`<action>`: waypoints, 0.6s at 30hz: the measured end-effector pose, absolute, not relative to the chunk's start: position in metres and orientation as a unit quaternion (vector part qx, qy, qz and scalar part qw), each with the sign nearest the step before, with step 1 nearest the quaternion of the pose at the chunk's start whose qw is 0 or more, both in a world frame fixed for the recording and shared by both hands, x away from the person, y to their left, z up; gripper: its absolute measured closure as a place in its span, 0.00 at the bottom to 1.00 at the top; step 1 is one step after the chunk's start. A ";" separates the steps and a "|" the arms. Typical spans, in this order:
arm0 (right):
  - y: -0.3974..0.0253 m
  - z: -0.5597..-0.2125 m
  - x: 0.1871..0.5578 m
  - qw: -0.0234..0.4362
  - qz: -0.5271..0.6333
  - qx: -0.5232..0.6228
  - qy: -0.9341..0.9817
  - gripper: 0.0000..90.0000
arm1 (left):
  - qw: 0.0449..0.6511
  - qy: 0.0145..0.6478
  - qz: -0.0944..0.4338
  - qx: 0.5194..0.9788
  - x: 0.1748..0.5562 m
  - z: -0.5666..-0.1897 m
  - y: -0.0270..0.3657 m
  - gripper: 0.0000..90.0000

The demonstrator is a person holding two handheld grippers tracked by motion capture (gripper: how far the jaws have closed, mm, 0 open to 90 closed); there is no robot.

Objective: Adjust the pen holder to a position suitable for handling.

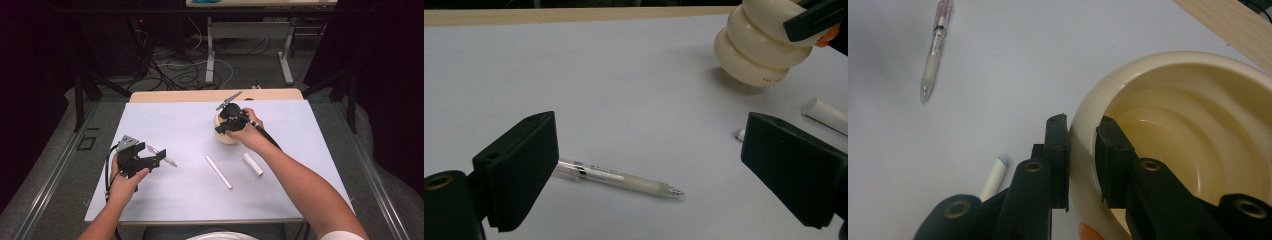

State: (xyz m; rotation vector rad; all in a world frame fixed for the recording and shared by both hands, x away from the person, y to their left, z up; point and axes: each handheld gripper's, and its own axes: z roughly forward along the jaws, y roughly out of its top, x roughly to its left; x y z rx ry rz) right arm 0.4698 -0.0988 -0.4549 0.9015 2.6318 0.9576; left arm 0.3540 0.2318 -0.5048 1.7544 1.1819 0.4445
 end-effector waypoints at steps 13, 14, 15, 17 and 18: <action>-0.090 -0.461 0.464 0.078 0.319 0.305 0.894 0.87 | 0.473 0.485 0.180 0.713 0.354 -0.505 0.232 0.09; -0.089 -0.461 0.465 0.078 0.320 0.302 0.894 0.87 | 0.473 0.484 0.181 0.714 0.354 -0.505 0.232 0.09; -0.088 -0.462 0.464 0.076 0.321 0.302 0.894 0.87 | 0.473 0.484 0.181 0.714 0.354 -0.505 0.232 0.09; -0.085 -0.463 0.464 0.073 0.325 0.296 0.895 0.86 | 0.472 0.483 0.181 0.715 0.354 -0.505 0.232 0.09; -0.084 -0.464 0.463 0.074 0.327 0.299 0.894 0.86 | 0.472 0.483 0.181 0.715 0.354 -0.505 0.232 0.09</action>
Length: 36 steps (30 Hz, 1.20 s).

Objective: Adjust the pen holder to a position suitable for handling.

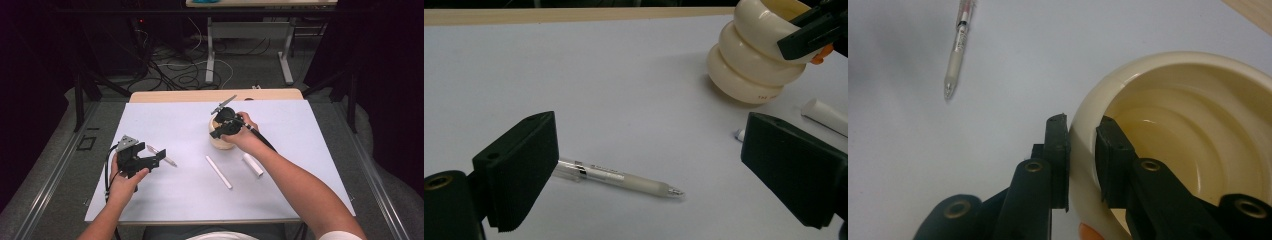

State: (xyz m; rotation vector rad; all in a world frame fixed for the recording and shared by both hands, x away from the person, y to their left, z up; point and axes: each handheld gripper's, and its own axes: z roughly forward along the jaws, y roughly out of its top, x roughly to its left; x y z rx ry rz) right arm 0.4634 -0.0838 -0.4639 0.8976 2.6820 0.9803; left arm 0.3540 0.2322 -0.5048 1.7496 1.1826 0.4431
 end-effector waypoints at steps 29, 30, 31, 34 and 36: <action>-0.063 -0.474 0.469 0.060 0.324 0.306 0.893 0.86 | 0.471 0.482 0.181 0.716 0.354 -0.505 0.233 0.09; -0.063 -0.474 0.468 0.058 0.324 0.311 0.892 0.86 | 0.470 0.482 0.181 0.717 0.354 -0.505 0.233 0.09; -0.063 -0.474 0.468 0.058 0.324 0.311 0.892 0.86 | 0.469 0.482 0.181 0.717 0.354 -0.505 0.233 0.09; -0.063 -0.475 0.469 0.054 0.323 0.308 0.893 0.85 | 0.468 0.482 0.181 0.718 0.354 -0.505 0.233 0.09; -0.064 -0.475 0.469 0.056 0.324 0.306 0.893 0.85 | 0.470 0.482 0.181 0.717 0.354 -0.505 0.233 0.09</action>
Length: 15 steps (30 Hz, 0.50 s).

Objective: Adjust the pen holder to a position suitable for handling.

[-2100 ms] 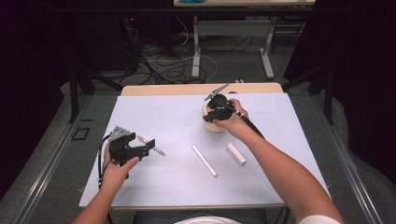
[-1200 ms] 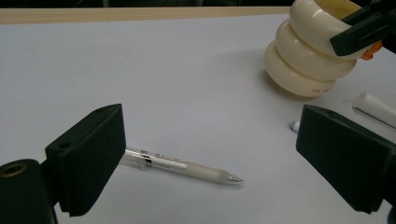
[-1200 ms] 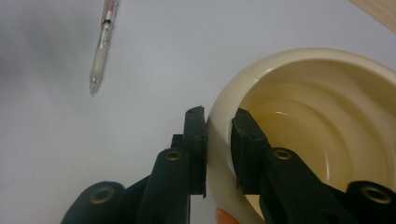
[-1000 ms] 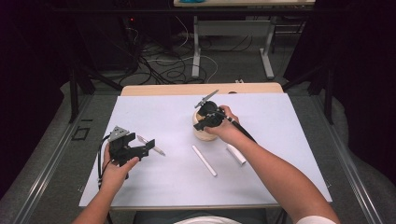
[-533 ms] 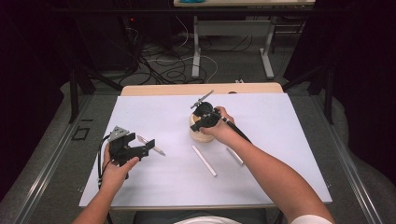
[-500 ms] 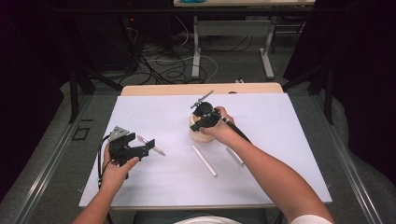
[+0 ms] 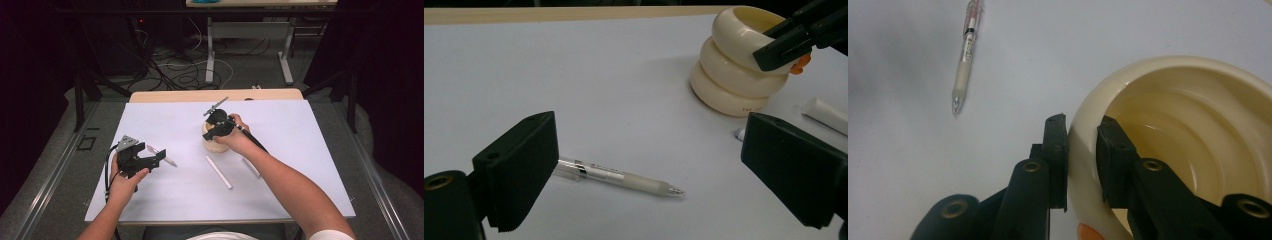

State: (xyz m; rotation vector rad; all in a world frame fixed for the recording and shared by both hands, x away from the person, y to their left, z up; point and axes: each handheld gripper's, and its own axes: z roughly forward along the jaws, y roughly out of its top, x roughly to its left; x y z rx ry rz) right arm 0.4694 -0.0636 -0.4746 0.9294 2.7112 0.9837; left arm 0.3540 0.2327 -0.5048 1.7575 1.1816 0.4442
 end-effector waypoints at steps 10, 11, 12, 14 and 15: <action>-0.066 -0.473 0.471 0.061 0.340 0.307 0.887 0.76 | 0.470 0.482 0.183 0.717 0.354 -0.505 0.233 0.09; -0.067 -0.471 0.471 0.062 0.342 0.308 0.885 0.75 | 0.470 0.482 0.183 0.717 0.354 -0.505 0.233 0.09; -0.068 -0.470 0.470 0.063 0.345 0.312 0.883 0.73 | 0.470 0.482 0.182 0.716 0.354 -0.505 0.233 0.09; -0.069 -0.466 0.467 0.063 0.352 0.321 0.877 0.70 | 0.470 0.483 0.182 0.716 0.354 -0.505 0.233 0.09; -0.071 -0.465 0.467 0.062 0.353 0.318 0.878 0.68 | 0.470 0.483 0.182 0.716 0.354 -0.505 0.233 0.09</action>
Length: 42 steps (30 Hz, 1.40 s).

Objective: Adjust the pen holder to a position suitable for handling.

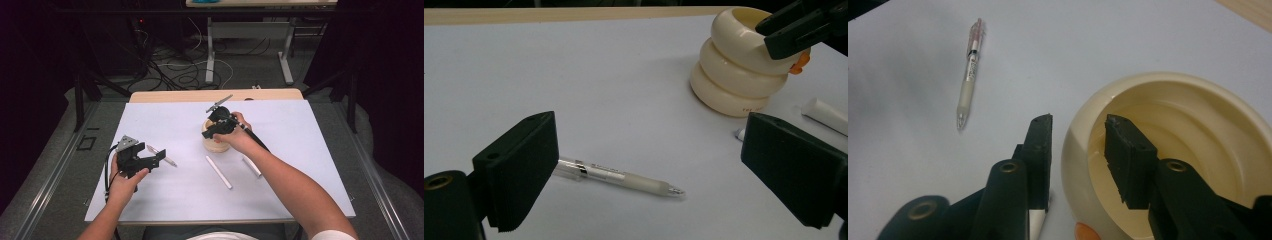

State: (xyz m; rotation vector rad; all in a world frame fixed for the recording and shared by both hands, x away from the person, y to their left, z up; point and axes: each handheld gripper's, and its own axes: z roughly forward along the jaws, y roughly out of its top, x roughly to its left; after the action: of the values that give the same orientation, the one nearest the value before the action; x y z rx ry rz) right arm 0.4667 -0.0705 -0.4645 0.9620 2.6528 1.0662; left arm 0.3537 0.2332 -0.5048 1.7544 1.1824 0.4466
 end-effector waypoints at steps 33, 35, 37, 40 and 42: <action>-0.103 -0.427 0.423 0.125 0.391 0.341 0.845 0.42 | 0.468 0.484 0.182 0.717 0.353 -0.505 0.233 0.10; -0.106 -0.426 0.420 0.115 0.385 0.344 0.849 0.42 | 0.469 0.484 0.182 0.716 0.354 -0.505 0.233 0.10; -0.108 -0.426 0.417 0.113 0.394 0.340 0.847 0.42 | 0.469 0.484 0.181 0.716 0.354 -0.505 0.232 0.10; -0.110 -0.426 0.410 0.112 0.397 0.333 0.848 0.42 | 0.468 0.485 0.181 0.716 0.354 -0.505 0.232 0.10; -0.111 -0.426 0.407 0.113 0.401 0.331 0.847 0.42 | 0.468 0.485 0.181 0.716 0.354 -0.505 0.232 0.10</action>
State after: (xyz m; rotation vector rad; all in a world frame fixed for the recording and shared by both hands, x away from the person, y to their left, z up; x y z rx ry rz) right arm 0.4068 -0.1114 -0.4264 0.9704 2.4846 1.1778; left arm 0.3536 0.2322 -0.5054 1.7570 1.1884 0.4430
